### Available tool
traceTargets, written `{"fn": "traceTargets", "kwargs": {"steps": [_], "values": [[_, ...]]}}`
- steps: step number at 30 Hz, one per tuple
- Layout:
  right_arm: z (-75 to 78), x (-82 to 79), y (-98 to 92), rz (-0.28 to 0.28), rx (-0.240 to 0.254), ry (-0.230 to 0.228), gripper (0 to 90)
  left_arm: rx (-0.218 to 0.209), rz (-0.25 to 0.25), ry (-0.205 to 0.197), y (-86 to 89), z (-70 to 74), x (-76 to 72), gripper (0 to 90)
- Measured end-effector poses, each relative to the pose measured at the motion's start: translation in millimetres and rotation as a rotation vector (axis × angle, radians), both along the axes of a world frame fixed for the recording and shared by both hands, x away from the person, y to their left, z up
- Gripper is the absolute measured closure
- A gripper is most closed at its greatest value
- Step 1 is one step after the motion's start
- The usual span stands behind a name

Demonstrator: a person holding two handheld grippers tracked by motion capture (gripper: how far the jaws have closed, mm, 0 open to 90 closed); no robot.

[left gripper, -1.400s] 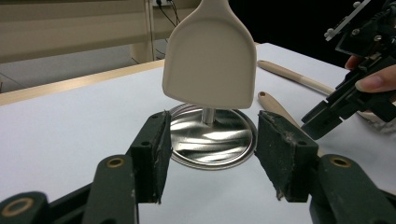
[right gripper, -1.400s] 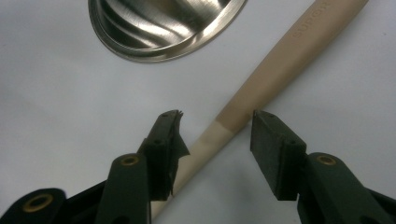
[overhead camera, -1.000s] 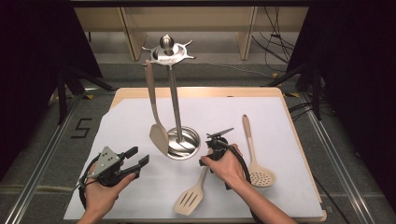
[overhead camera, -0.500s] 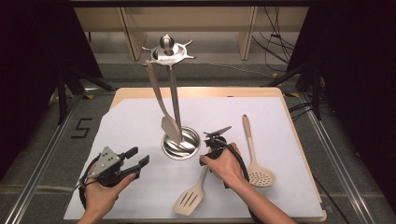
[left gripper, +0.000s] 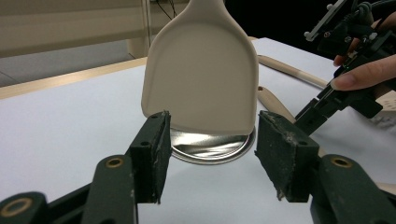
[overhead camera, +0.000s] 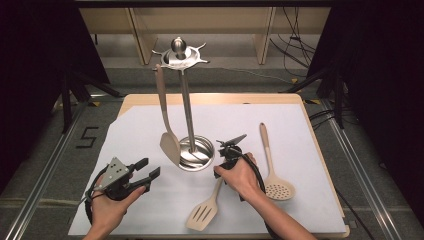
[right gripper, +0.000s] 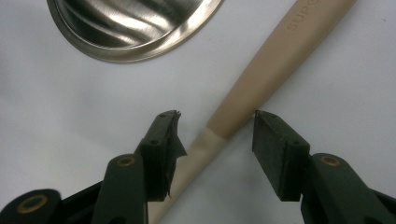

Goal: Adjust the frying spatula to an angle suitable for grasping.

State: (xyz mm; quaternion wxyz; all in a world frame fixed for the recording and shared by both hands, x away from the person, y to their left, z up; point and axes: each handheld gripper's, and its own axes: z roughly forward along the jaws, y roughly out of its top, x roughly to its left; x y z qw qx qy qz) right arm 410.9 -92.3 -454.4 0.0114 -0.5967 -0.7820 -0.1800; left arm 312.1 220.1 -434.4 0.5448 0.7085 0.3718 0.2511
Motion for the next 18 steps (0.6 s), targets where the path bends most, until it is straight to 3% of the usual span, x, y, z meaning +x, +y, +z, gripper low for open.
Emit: {"fn": "traceTargets", "kwargs": {"steps": [2,3,6,10,12,15,16,18], "values": [[2.5,-1.6,3.8,-0.028,0.019,0.046,50.7,0.003,-0.001,0.005,0.2,0.0,-0.4,44.3],[-2.0,0.4,1.2,0.011,-0.005,-0.017,50.5,0.001,0.001,0.007,0.1,-0.1,-0.6,44.3],[-4.5,-0.9,5.3,-0.016,-0.026,-0.001,50.2,0.001,-0.002,0.007,0.0,-0.4,-0.6,44.3],[-5.6,0.5,5.1,0.004,-0.05,-0.016,51.1,0.003,-0.014,0.0,-0.1,-1.0,0.4,44.3],[-4.6,1.0,6.2,-0.014,-0.06,0.02,52.2,0.006,-0.008,0.008,-0.8,-1.0,-0.6,44.3],[-5.0,4.1,6.1,-0.012,-0.086,0.025,54.2,0.013,-0.013,0.006,-1.0,-1.0,-0.2,44.3],[-4.7,5.5,7.3,-0.024,-0.076,0.036,55.0,0.039,-0.025,-0.007,0.6,-0.5,1.0,44.3],[-4.1,7.6,7.0,-0.015,-0.078,0.046,56.6,0.018,-0.013,0.012,-1.1,-1.4,-0.6,44.2]]}}
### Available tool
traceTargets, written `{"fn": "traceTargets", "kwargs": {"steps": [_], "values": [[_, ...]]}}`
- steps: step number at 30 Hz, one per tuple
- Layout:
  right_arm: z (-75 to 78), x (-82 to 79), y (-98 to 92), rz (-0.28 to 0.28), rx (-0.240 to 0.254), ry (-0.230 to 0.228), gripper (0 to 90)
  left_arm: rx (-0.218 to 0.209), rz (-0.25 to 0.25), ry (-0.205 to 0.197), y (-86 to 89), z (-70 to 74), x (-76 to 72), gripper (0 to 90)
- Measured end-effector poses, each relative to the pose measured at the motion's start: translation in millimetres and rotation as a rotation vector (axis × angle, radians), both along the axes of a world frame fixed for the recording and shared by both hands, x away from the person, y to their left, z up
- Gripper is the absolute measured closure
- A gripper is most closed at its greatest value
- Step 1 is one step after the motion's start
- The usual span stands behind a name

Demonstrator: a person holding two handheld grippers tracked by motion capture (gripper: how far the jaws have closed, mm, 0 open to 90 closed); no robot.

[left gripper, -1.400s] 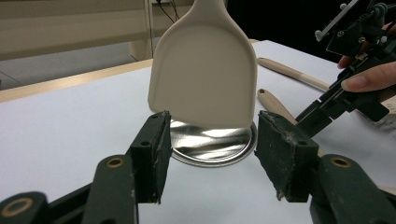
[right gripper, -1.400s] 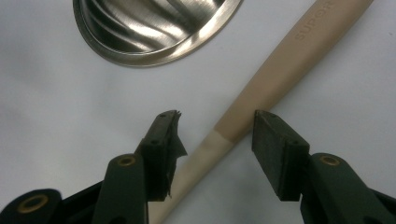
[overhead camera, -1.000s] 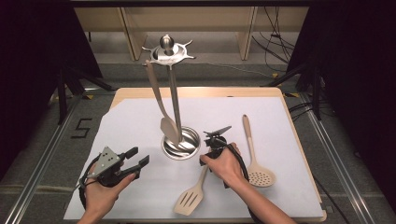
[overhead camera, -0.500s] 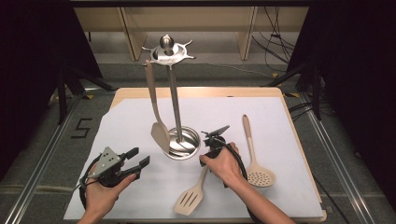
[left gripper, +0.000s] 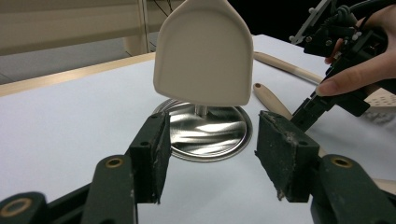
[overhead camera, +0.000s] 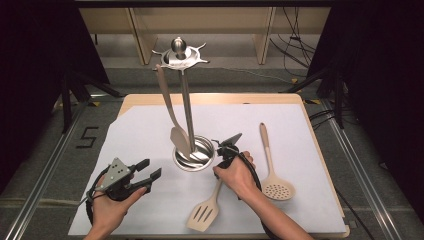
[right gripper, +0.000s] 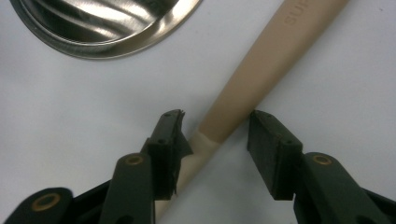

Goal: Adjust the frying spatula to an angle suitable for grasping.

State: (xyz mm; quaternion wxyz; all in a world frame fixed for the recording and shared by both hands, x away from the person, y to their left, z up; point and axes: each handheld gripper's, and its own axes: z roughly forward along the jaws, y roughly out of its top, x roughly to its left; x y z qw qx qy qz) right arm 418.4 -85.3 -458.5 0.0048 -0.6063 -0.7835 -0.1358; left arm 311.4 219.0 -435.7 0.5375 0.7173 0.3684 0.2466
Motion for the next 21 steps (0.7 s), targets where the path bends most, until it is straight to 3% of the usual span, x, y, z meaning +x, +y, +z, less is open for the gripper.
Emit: {"fn": "traceTargets", "kwargs": {"steps": [3,4,5,6,7,8,9,10,12,13,15,16,17,19,21], "values": [[1.5,2.1,2.2,-0.025,0.027,0.028,58.9,-0.008,-0.015,-0.015,-0.3,-1.3,1.7,44.3],[1.9,3.5,1.8,-0.019,0.0,0.03,60.0,-0.009,-0.015,-0.013,-0.3,-1.4,1.5,44.3],[-0.7,6.1,-1.7,0.032,-0.008,0.002,61.0,-0.001,-0.013,-0.011,0.3,-1.0,0.9,44.2],[1.5,5.6,1.0,-0.027,0.004,0.038,62.1,0.001,-0.003,0.002,0.6,-0.7,-0.5,44.3],[1.9,6.7,0.0,-0.025,0.011,0.044,63.1,0.0,-0.003,0.003,1.0,-0.8,-0.5,44.3],[-0.5,8.0,-1.9,-0.012,0.02,0.017,64.2,0.001,-0.004,0.004,1.5,-0.8,-0.4,44.3],[1.5,7.9,-0.7,-0.035,0.018,0.046,65.3,0.002,-0.005,-0.003,1.9,-1.0,0.3,44.3],[1.0,8.3,-1.9,-0.032,0.02,0.04,66.4,-0.004,-0.015,-0.013,2.0,-1.5,1.4,44.3],[0.8,10.5,-5.9,0.011,0.013,0.041,68.0,-0.004,-0.014,-0.011,1.9,-1.5,1.1,44.3],[2.2,9.5,-3.9,-0.022,0.015,0.059,68.8,-0.002,-0.002,0.005,1.5,-1.0,-0.7,44.3],[2.1,8.6,-4.3,-0.025,0.023,0.054,71.0,-0.004,-0.004,0.003,1.0,-0.8,-0.7,44.3],[1.2,9.3,-7.0,0.0,0.023,0.038,72.2,-0.004,-0.004,0.003,0.9,-0.8,-0.7,44.3],[0.1,8.5,-7.7,-0.01,0.029,0.018,73.9,-0.003,-0.006,0.003,0.9,-0.9,-0.5,44.3],[-3.2,9.6,-12.7,0.02,0.065,-0.01,76.1,-0.004,-0.021,-0.013,0.8,-1.8,1.5,44.3],[-2.5,9.7,-14.1,0.04,0.068,0.006,76.0,-0.001,-0.023,-0.014,0.6,-1.9,1.5,44.3]]}}
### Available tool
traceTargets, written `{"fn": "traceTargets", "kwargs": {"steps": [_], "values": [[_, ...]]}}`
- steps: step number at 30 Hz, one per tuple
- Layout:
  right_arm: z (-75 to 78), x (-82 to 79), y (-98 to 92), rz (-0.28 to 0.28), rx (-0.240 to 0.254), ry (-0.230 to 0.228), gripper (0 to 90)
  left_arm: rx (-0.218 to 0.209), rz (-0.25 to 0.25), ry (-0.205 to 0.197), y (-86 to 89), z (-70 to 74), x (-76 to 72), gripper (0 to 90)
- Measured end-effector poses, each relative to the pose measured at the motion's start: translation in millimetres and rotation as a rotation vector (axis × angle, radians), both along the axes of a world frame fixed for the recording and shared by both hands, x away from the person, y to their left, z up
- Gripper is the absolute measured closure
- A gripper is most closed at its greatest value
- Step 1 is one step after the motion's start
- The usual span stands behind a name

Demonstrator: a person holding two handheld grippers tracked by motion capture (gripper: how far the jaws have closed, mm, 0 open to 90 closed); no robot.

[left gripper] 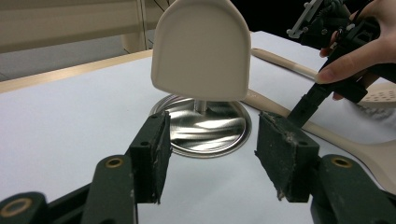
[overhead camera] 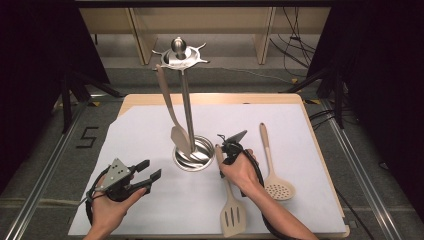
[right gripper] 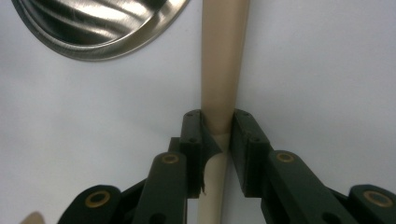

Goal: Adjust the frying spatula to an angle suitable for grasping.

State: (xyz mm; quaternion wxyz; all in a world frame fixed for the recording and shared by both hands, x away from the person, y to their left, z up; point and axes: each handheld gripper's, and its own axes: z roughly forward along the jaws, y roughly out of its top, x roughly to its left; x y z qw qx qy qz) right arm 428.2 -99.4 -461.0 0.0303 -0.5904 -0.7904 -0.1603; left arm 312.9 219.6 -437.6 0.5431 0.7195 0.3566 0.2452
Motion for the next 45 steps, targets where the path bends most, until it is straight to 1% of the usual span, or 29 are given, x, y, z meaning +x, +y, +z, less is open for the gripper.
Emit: {"fn": "traceTargets", "kwargs": {"steps": [2,4,5,6,7,8,9,10,11,13,14,17,18,19,21,22,25,27,29,31,32,33,34,35,36,39,42,43,45], "values": [[-1.1,-0.7,0.9,0.017,-0.007,-0.029,75.6,-0.004,0.001,0.003,-0.6,0.0,-0.2,44.3],[3.4,-2.9,3.7,0.0,-0.027,0.031,74.7,-0.005,-0.003,0.0,-0.7,-0.1,0.0,44.3],[1.5,-4.4,4.0,0.007,-0.017,-0.013,73.6,-0.005,-0.003,-0.001,-0.6,-0.1,0.1,44.3],[3.6,-6.6,6.0,-0.014,-0.016,0.016,71.7,0.001,-0.002,0.0,-0.1,0.0,0.0,44.3],[3.2,-6.7,4.6,0.007,-0.04,0.015,70.1,0.006,0.006,0.007,0.0,0.2,-0.6,44.3],[3.9,-8.2,6.1,0.002,-0.021,0.017,68.7,0.005,0.01,0.014,-0.2,0.1,-1.1,44.3],[2.6,-10.2,5.7,0.046,-0.073,-0.001,67.1,0.005,0.01,0.014,-0.4,0.2,-1.2,44.3],[2.7,-12.0,7.6,0.041,-0.073,-0.004,66.4,0.005,0.01,0.014,-0.5,0.2,-1.4,44.3],[2.9,-13.6,9.2,0.038,-0.086,-0.011,66.8,0.007,-0.003,-0.003,-0.5,0.1,0.0,44.3],[4.3,-15.8,11.3,0.062,-0.065,0.009,71.7,0.004,-0.002,-0.002,-0.7,0.0,-0.2,44.3],[4.1,-16.3,12.3,0.063,-0.08,0.004,72.3,0.005,-0.003,-0.002,-0.6,0.0,-0.1,44.3],[4.4,-15.7,13.4,0.07,-0.072,0.003,73.6,0.007,0.009,0.018,-0.8,-0.1,-1.8,44.3],[5.0,-16.4,15.0,0.059,-0.107,-0.007,73.9,0.017,0.001,0.01,-0.2,0.1,-1.0,44.3],[4.9,-16.9,15.1,0.058,-0.107,-0.01,74.2,0.03,-0.004,0.001,0.6,0.4,-0.4,44.3],[4.8,-17.2,14.3,0.047,-0.099,-0.007,75.3,0.016,0.003,0.011,-0.6,0.1,-1.3,44.3],[4.1,-16.4,12.5,0.042,-0.059,0.003,75.8,0.007,0.004,0.017,-1.4,-0.1,-1.8,44.3],[4.2,-15.3,9.1,0.023,-0.068,0.002,77.1,0.01,0.002,0.012,-1.0,0.1,-1.9,44.3],[1.9,-14.6,5.5,0.058,-0.081,-0.031,77.2,0.015,0.0,0.009,-0.4,0.2,-1.4,44.3],[1.9,-14.5,3.4,0.07,-0.098,-0.028,77.2,0.013,0.001,0.01,-0.5,0.2,-1.3,44.3],[2.4,-16.2,4.1,0.046,-0.065,-0.022,77.3,0.007,0.003,0.013,-1.0,0.0,-1.7,44.3],[3.1,-16.9,3.6,0.052,-0.06,-0.019,77.4,0.029,-0.007,-0.001,0.4,0.5,-0.5,44.3],[3.6,-17.4,1.9,0.072,-0.059,-0.029,77.4,0.017,-0.001,0.008,-0.5,0.1,-1.1,44.3],[4.7,-19.6,2.6,0.064,-0.03,-0.031,77.4,0.011,0.0,0.012,-1.0,-0.1,-1.5,44.3],[4.9,-20.5,0.6,0.079,-0.025,-0.044,77.4,0.01,0.0,0.012,-1.0,-0.2,-1.4,44.3],[4.5,-23.1,1.2,0.064,-0.013,-0.079,77.4,0.01,0.001,0.013,-1.0,-0.2,-1.6,44.3],[8.8,-27.4,-3.1,0.091,0.032,-0.098,77.4,0.01,0.002,0.013,-1.2,0.0,-1.8,44.3],[13.0,-31.8,-8.5,0.122,0.072,-0.148,77.4,0.01,0.002,0.013,-1.4,0.1,-1.9,44.3],[12.9,-31.9,-11.3,0.156,0.091,-0.188,77.4,0.008,0.003,0.014,-1.6,0.0,-2.0,44.3],[16.1,-35.1,-13.6,0.169,0.111,-0.205,77.4,0.006,0.003,0.015,-2.0,-0.1,-2.0,44.3]]}}
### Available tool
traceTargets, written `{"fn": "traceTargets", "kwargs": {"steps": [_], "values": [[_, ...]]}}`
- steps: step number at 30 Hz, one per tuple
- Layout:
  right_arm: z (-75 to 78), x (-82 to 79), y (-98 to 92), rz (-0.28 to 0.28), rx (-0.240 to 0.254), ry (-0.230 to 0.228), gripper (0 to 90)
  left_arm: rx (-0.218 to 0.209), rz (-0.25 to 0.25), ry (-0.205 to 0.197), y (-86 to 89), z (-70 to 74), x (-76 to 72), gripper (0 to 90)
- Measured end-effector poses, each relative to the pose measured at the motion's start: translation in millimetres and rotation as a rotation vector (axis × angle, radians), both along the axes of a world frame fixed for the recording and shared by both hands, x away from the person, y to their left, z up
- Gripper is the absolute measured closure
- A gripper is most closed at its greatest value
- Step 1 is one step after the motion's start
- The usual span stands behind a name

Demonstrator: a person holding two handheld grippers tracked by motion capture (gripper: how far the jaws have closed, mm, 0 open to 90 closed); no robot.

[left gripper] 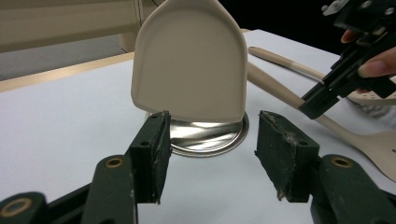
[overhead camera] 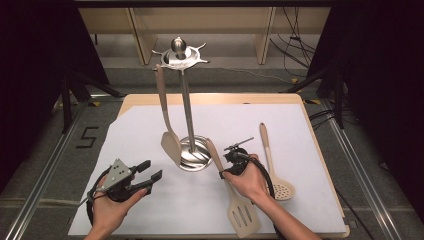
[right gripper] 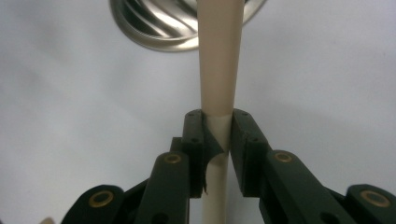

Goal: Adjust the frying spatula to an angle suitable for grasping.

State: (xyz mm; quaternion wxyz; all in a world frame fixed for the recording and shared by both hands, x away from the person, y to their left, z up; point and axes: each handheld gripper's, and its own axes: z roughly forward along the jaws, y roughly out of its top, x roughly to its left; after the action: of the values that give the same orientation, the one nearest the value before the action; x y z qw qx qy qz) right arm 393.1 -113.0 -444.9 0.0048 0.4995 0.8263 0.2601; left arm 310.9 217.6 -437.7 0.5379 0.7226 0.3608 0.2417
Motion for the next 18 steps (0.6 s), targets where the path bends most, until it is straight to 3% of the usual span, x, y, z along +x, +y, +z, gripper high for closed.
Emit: {"fn": "traceTargets", "kwargs": {"steps": [5,8,14,18], "values": [[10.5,-9.3,-5.8,0.037,0.067,-0.069,77.4,-0.003,-0.009,-0.015,-0.8,-0.4,1.0,44.3],[14.1,-14.0,-8.6,0.079,0.116,-0.15,77.4,0.002,-0.015,-0.016,-0.8,-0.6,1.0,44.2],[20.8,-25.1,-12.4,0.103,0.199,-0.234,77.4,0.016,-0.018,-0.016,-0.8,0.2,0.3,44.2],[29.9,-32.5,-14.9,0.136,0.223,-0.249,77.4,0.006,-0.015,-0.013,-1.3,0.4,-0.6,44.2]]}}
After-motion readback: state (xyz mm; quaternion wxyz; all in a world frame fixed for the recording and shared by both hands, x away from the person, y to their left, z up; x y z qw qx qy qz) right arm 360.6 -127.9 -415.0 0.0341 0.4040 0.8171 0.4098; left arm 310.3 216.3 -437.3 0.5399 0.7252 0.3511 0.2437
